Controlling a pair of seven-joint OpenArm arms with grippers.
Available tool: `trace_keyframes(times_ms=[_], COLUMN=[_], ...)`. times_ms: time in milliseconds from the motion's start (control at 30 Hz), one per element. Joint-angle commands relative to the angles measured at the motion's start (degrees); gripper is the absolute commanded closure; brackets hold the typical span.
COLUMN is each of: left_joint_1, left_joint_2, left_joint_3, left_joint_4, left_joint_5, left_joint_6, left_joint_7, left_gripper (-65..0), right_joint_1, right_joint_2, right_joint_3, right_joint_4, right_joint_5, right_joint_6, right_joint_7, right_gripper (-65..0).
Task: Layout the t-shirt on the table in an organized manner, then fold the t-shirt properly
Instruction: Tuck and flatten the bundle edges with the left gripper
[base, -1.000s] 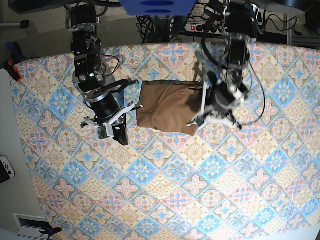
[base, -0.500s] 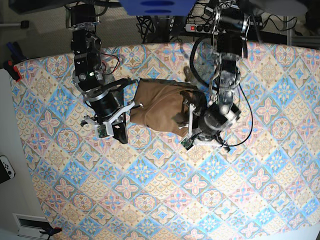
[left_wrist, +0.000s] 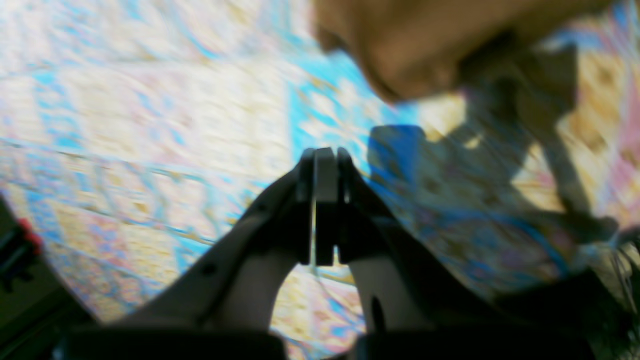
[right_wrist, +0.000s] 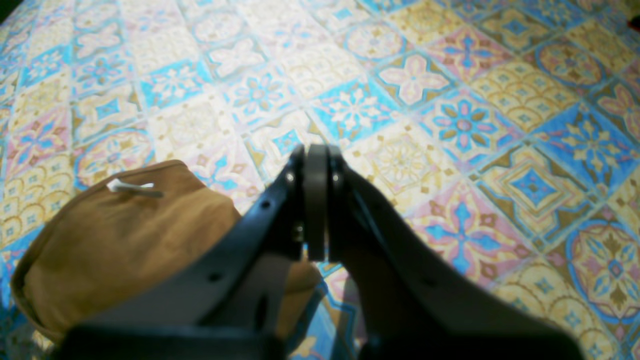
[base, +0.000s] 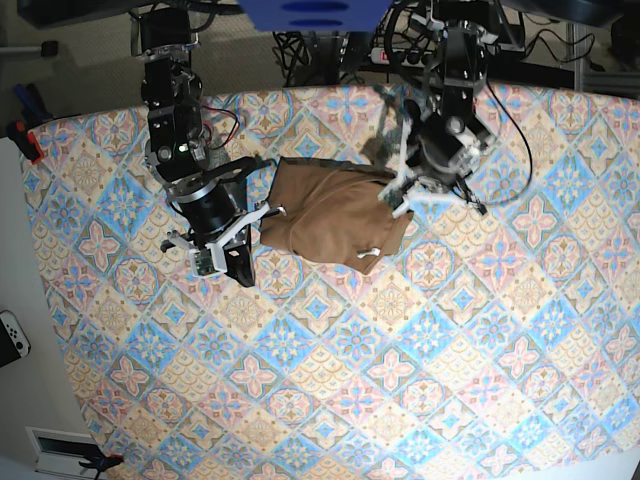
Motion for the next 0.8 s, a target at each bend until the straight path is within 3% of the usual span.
trace_keyframes(times_ms=[0, 200, 433, 633, 767], left_joint_1=[-0.5, -4.0, -16.0, -26.0, -29.9], left_joint_2=[0.1, 2.1, 4.2, 7.4, 11.9], left_joint_3=[1.2, 2.1, 1.2, -1.1, -1.1], left_joint_4=[0.1, -7.3, -22.3, -33.7, -42.5], left_joint_5=[0.2, -0.2, 0.0, -0.2, -0.2], left_joint_6=[0.3, 0.3, 0.3, 0.3, 0.3], left_joint_7=[-0.6, -4.0, -6.9, -13.2, -20.1], left_gripper=[0.0, 0.0, 0.0, 0.0, 0.0], right_joint_1=[0.8, 0.6, -1.4, -3.1, -3.1], right_joint_2=[0.1, 0.1, 0.1, 0.1, 0.0], right_joint_3=[0.0, 0.0, 0.5, 0.6, 3.1], right_joint_4=[1.1, 1.1, 1.1, 1.2, 1.2], right_joint_5=[0.4, 0.4, 0.3, 0.3, 0.3], right_joint_6=[0.2, 0.2, 0.2, 0.2, 0.2], right_joint_7=[1.7, 1.7, 1.7, 2.0, 2.0], right_gripper=[0.0, 0.0, 0.0, 0.0, 0.0])
